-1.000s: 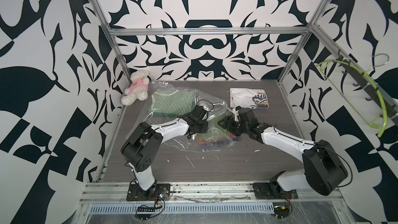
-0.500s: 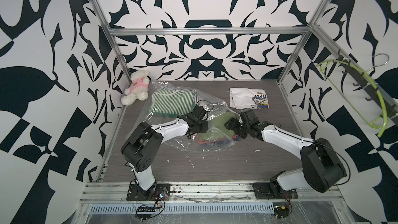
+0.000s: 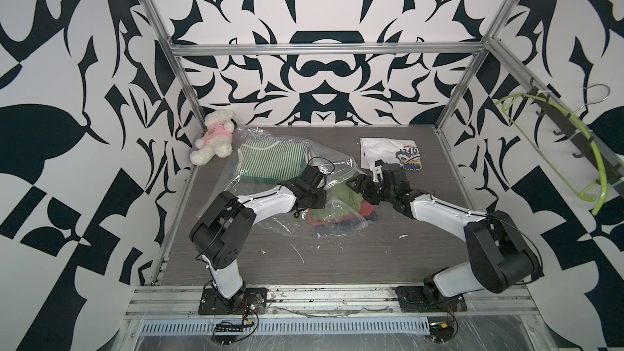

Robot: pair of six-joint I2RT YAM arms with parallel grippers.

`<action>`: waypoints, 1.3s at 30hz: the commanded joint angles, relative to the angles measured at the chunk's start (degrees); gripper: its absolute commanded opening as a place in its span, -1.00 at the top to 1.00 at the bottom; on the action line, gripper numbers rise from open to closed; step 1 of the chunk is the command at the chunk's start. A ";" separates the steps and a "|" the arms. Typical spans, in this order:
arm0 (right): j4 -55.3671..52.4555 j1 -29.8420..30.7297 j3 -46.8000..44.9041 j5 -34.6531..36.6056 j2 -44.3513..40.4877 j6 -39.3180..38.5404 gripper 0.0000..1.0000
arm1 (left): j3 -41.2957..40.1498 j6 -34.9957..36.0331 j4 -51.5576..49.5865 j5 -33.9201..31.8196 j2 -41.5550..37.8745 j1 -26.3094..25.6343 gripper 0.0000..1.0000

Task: Take the tank top out of the vacuum bag
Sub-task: Take out the tank top from the vacuum bag.

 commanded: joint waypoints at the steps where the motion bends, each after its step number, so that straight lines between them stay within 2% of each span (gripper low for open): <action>1: -0.92 -0.46 0.74 0.90 1.32 -0.45 -0.53 | -2.84 -0.08 -3.82 1.61 2.80 -0.63 1.00; 5: -11.99 -0.73 5.48 6.36 4.02 -3.85 -0.66 | -3.17 -0.08 -3.61 1.66 2.80 -0.63 1.00; 9: -17.42 -0.82 6.90 10.13 4.53 -2.62 -0.79 | -3.12 -0.08 -3.69 1.59 2.79 -0.63 1.00; 15: -12.96 -0.90 5.94 4.77 6.20 -2.80 -0.79 | -2.99 -0.04 -3.34 1.91 3.19 -0.63 1.00; 16: -11.32 -0.90 5.94 3.12 6.74 -2.87 -0.74 | -2.93 -0.08 -3.43 2.01 3.32 -0.63 1.00; 19: -8.10 -0.54 6.77 -0.69 7.08 -4.00 -0.35 | -2.91 -0.08 -3.47 1.81 3.16 -0.63 1.00; 25: -11.41 1.96 6.88 4.49 1.38 -10.52 0.97 | -3.07 -0.69 -4.54 -0.02 2.72 -0.63 1.00; 39: -18.14 2.26 2.82 16.08 -15.40 -16.81 1.00 | -3.94 -3.08 -9.54 -10.58 -2.73 0.07 1.00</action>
